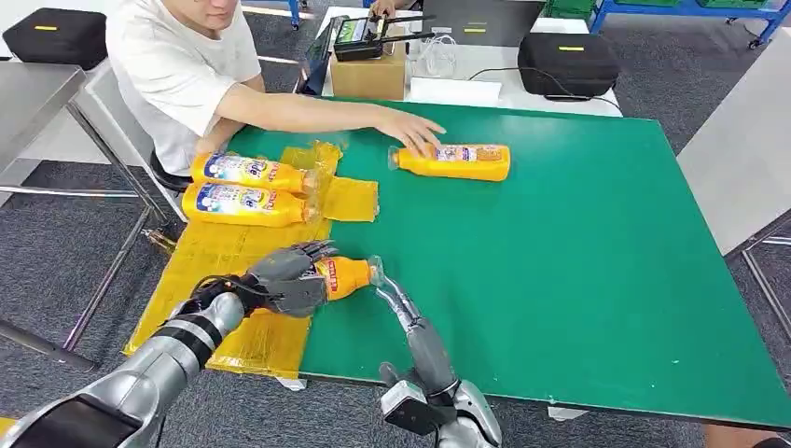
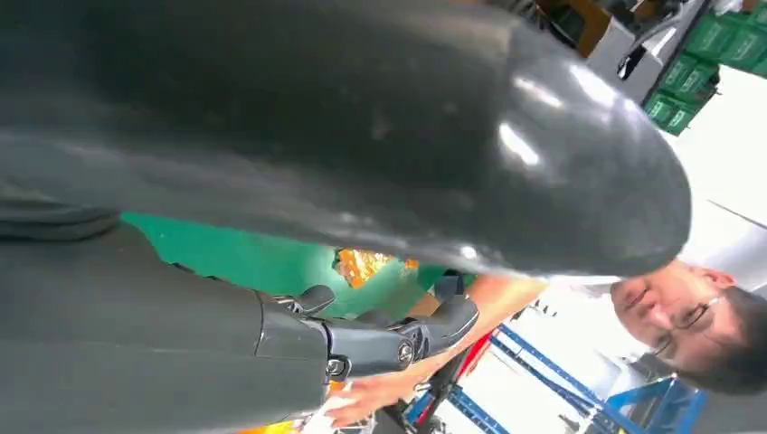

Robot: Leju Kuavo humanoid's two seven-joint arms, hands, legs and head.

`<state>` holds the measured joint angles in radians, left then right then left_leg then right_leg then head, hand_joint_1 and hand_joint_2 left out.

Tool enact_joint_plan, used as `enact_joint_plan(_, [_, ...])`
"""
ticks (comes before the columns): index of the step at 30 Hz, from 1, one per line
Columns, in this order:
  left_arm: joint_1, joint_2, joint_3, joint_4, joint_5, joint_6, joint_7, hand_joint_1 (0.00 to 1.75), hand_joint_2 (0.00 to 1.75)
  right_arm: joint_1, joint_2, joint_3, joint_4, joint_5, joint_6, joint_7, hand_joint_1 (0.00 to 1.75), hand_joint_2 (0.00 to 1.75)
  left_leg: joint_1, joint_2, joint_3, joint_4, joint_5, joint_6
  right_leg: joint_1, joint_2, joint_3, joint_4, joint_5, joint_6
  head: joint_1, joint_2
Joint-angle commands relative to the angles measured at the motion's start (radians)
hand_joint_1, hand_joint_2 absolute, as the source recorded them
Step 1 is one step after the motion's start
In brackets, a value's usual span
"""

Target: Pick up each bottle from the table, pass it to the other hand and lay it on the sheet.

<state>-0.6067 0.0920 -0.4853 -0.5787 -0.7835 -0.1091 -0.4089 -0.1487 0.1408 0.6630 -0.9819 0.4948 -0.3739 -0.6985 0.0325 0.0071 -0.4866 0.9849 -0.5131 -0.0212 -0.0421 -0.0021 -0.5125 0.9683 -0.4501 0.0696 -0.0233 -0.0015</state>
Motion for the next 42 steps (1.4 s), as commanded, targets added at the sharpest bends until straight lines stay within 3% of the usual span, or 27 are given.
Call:
enact_joint_plan(1, [0.120,0.093,0.045,-0.066,0.201,-0.059,-0.037,0.00,1.75,-0.056,-0.026,0.066,0.090,-0.030,-0.025,0.000,0.00,0.00,0.000,0.006,0.004,-0.004,0.000,0.002,0.000,0.007,0.001,-0.003,0.002,-0.004,0.000,0.000])
enact_joint_plan(4, [0.255,0.076,0.169,-0.308,0.373,-0.097,-0.074,0.00,1.75,-0.045,-0.032,0.073,0.083,-0.032,-0.035,0.000,0.00,0.00,0.000,0.008,0.004,-0.004,0.000,0.002,0.000,0.007,0.001,-0.002,0.001,-0.003,0.000,0.000])
enact_joint_plan(8, [0.277,0.075,0.168,-0.358,0.376,-0.101,-0.043,0.00,1.75,-0.043,-0.034,0.072,0.080,-0.031,-0.035,0.000,0.00,0.00,0.001,0.004,0.003,-0.002,-0.001,0.002,0.001,0.004,0.000,-0.002,0.000,-0.003,0.000,0.000])
enact_joint_plan(10, [0.347,0.019,0.266,-0.493,0.500,-0.116,-0.124,0.00,1.75,-0.026,-0.034,0.053,0.057,-0.022,-0.048,0.000,0.00,0.00,0.001,0.004,0.002,-0.003,0.000,0.003,0.002,0.004,0.000,-0.002,0.001,-0.004,0.000,0.000])
enact_joint_plan(11, [0.399,-0.039,0.336,-0.599,0.584,-0.117,-0.151,0.00,1.75,-0.009,-0.034,0.033,0.039,-0.016,-0.059,0.000,0.00,0.00,0.001,0.005,0.002,-0.004,0.000,0.004,0.002,0.004,0.000,-0.004,0.001,-0.005,0.000,0.000])
enact_joint_plan(14, [0.501,-0.183,0.418,-0.856,0.810,-0.130,-0.098,0.00,1.75,0.043,-0.036,-0.023,-0.045,0.012,-0.056,0.000,0.00,0.00,0.001,0.000,-0.001,-0.001,-0.001,0.004,0.002,0.000,-0.001,-0.003,-0.001,-0.004,-0.001,0.000])
enact_joint_plan(15, [0.515,-0.258,0.462,-0.926,0.880,-0.019,-0.135,0.00,1.75,0.059,-0.034,-0.040,-0.071,0.027,-0.063,0.010,0.00,0.00,0.000,-0.001,-0.004,0.001,-0.001,0.003,0.001,-0.002,-0.005,-0.001,-0.001,-0.002,-0.001,0.000])
enact_joint_plan(16, [0.520,-0.272,0.455,-0.966,0.908,0.019,-0.145,0.00,1.75,0.064,-0.033,-0.043,-0.085,0.037,-0.059,0.018,0.00,0.00,0.000,-0.001,-0.006,0.002,-0.001,0.003,0.001,-0.002,-0.007,-0.001,-0.001,-0.002,0.000,0.000])
enact_joint_plan(20, [0.520,-0.265,0.455,-0.988,0.939,0.036,-0.130,0.00,1.75,0.061,-0.031,-0.044,-0.084,0.045,-0.050,0.026,0.00,0.00,0.000,0.002,-0.008,0.000,-0.001,0.002,0.001,0.001,-0.009,-0.001,0.000,-0.003,0.000,0.000])
enact_joint_plan(26, [0.543,-0.322,0.526,-1.055,1.118,0.016,-0.169,0.00,1.75,0.064,-0.070,-0.057,-0.098,0.123,-0.072,0.092,0.00,0.00,0.001,0.001,-0.008,0.000,-0.001,0.003,0.002,0.001,-0.009,-0.003,0.000,-0.003,0.000,0.000])
enact_joint_plan(28, [0.562,-0.328,0.533,-1.084,1.151,-0.020,-0.163,0.00,1.75,0.041,-0.107,-0.032,-0.067,0.436,-0.240,0.230,0.00,0.00,0.001,0.001,-0.007,-0.001,-0.001,0.003,0.003,0.001,-0.008,-0.003,0.000,-0.004,0.000,0.000])
enact_joint_plan(31, [0.605,-0.335,0.541,-1.122,1.139,-0.033,-0.170,0.00,1.75,0.077,-0.127,-0.117,-0.136,0.388,-0.194,0.258,0.00,0.00,0.001,0.002,-0.007,-0.001,-0.001,0.003,0.002,0.002,-0.008,-0.003,0.000,-0.002,0.000,0.000])
enact_joint_plan(35, [0.615,-0.335,0.541,-1.128,1.138,-0.037,-0.171,0.00,1.75,0.084,-0.138,-0.126,-0.157,0.389,-0.188,0.258,0.00,0.00,0.000,0.001,-0.007,-0.001,-0.001,0.003,0.001,0.000,-0.008,-0.003,0.000,-0.003,0.000,0.000])
enact_joint_plan(36, [0.613,-0.337,0.543,-1.124,1.138,-0.040,-0.171,0.00,1.75,0.090,-0.138,-0.134,-0.166,0.416,-0.190,0.278,0.00,1.75,0.000,0.000,-0.005,-0.002,-0.001,0.004,0.002,0.000,-0.006,-0.004,-0.001,-0.005,-0.001,0.000])
enact_joint_plan(42, [0.632,-0.329,0.550,-1.121,1.102,-0.051,-0.189,0.00,1.75,0.140,-0.219,-0.246,-0.296,0.517,-0.178,0.347,0.00,1.75,0.000,-0.001,-0.008,-0.001,0.000,0.003,0.001,-0.002,-0.009,-0.003,-0.001,-0.003,0.000,0.000])
